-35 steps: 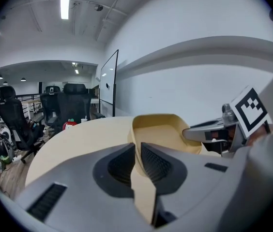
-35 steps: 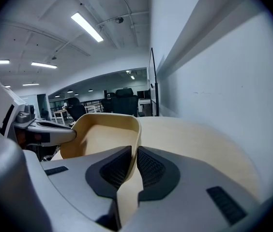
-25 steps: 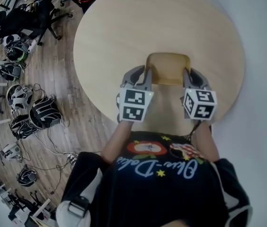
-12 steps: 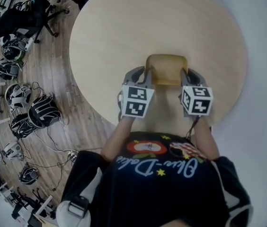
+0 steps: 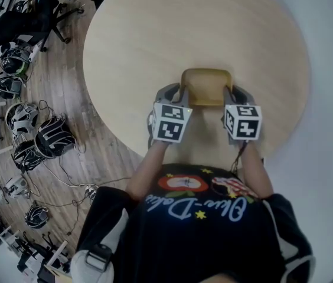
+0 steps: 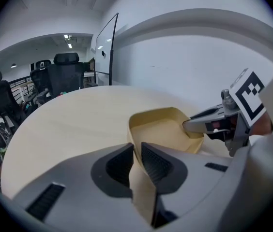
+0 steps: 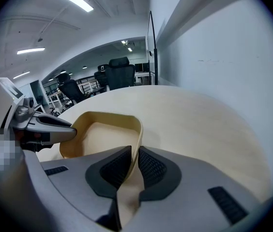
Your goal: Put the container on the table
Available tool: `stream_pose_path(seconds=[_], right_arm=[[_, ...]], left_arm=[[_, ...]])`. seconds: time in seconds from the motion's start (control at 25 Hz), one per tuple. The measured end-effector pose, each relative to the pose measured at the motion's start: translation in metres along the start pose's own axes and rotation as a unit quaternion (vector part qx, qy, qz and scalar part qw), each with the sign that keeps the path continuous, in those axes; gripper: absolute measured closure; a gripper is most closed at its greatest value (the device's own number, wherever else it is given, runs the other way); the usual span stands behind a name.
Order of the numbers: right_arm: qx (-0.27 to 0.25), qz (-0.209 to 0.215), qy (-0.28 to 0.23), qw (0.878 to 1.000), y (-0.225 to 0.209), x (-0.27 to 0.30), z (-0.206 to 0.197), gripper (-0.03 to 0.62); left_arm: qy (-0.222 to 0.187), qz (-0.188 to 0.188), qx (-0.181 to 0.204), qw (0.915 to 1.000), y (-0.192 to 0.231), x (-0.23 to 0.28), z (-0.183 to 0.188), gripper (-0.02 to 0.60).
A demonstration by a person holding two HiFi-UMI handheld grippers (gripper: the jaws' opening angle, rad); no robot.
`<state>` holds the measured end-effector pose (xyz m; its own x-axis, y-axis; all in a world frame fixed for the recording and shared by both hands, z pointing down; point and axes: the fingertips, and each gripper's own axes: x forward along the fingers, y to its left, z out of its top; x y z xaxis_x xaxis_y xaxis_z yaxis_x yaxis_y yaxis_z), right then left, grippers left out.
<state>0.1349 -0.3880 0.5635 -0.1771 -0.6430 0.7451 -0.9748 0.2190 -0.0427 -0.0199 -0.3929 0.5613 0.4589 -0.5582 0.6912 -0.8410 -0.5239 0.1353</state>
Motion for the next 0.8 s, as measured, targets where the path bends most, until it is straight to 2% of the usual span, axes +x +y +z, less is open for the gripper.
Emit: stream_pose_path(seconds=[0.8], right_arm=[[0.008,0.009,0.019,1.000,-0.002,0.012,-0.001,0.560]], left_arm=[[0.012,0.011,0.009,0.9998,0.004,0.008,-0.001,0.522]])
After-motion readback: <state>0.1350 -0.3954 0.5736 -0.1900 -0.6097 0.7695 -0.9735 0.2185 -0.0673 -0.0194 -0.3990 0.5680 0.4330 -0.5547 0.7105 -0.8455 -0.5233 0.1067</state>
